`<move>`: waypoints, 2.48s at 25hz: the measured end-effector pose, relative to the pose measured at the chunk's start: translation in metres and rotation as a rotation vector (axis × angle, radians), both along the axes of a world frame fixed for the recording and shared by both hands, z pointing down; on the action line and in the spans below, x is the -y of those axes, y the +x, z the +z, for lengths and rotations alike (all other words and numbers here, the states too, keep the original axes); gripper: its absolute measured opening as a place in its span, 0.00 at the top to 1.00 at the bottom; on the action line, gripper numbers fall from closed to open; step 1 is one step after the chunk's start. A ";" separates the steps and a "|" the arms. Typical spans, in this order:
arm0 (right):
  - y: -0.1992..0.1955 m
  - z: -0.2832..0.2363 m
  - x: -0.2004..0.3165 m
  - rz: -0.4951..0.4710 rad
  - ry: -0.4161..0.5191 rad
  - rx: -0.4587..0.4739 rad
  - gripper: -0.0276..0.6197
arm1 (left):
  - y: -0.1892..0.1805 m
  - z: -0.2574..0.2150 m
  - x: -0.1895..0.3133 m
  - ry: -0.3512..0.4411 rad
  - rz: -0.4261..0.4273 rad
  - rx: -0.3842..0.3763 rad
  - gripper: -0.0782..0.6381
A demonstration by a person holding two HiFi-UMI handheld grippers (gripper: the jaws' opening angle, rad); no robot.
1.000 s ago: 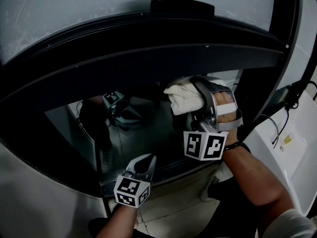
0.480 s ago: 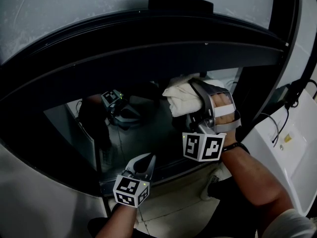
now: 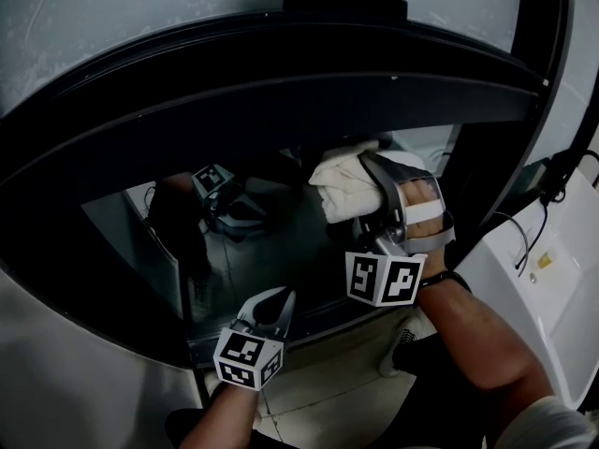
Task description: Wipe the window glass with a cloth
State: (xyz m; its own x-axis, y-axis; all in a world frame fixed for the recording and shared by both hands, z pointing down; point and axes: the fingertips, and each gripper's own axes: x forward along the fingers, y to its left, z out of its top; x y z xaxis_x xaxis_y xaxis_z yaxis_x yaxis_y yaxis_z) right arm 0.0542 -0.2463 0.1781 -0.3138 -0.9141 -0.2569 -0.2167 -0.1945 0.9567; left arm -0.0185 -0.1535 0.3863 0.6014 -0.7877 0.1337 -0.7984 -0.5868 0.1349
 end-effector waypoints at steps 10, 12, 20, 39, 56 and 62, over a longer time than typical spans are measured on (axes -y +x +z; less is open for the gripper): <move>0.000 0.001 -0.002 -0.004 0.016 0.021 0.80 | -0.001 0.001 0.000 0.003 0.002 -0.002 0.87; 0.000 0.002 -0.002 -0.004 0.016 0.025 0.80 | -0.001 0.001 0.000 0.001 0.001 -0.003 0.87; 0.000 0.008 0.000 -0.006 0.013 0.043 0.80 | -0.001 0.003 0.001 -0.002 0.001 0.000 0.87; 0.001 0.018 -0.003 -0.021 0.009 0.068 0.80 | 0.002 0.003 0.000 -0.011 0.007 0.006 0.87; -0.001 0.026 -0.006 -0.018 0.001 0.069 0.80 | 0.000 0.000 -0.002 -0.010 0.007 0.008 0.87; -0.001 0.029 -0.006 -0.016 -0.005 0.071 0.80 | -0.001 -0.001 -0.002 -0.011 0.006 0.007 0.87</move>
State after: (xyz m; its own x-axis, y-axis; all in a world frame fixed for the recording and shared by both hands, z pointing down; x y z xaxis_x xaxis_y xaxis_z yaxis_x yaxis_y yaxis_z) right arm 0.0530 -0.2403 0.2072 -0.3091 -0.9105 -0.2745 -0.2870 -0.1859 0.9397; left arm -0.0195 -0.1512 0.3858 0.6055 -0.7822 0.1468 -0.7956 -0.5904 0.1358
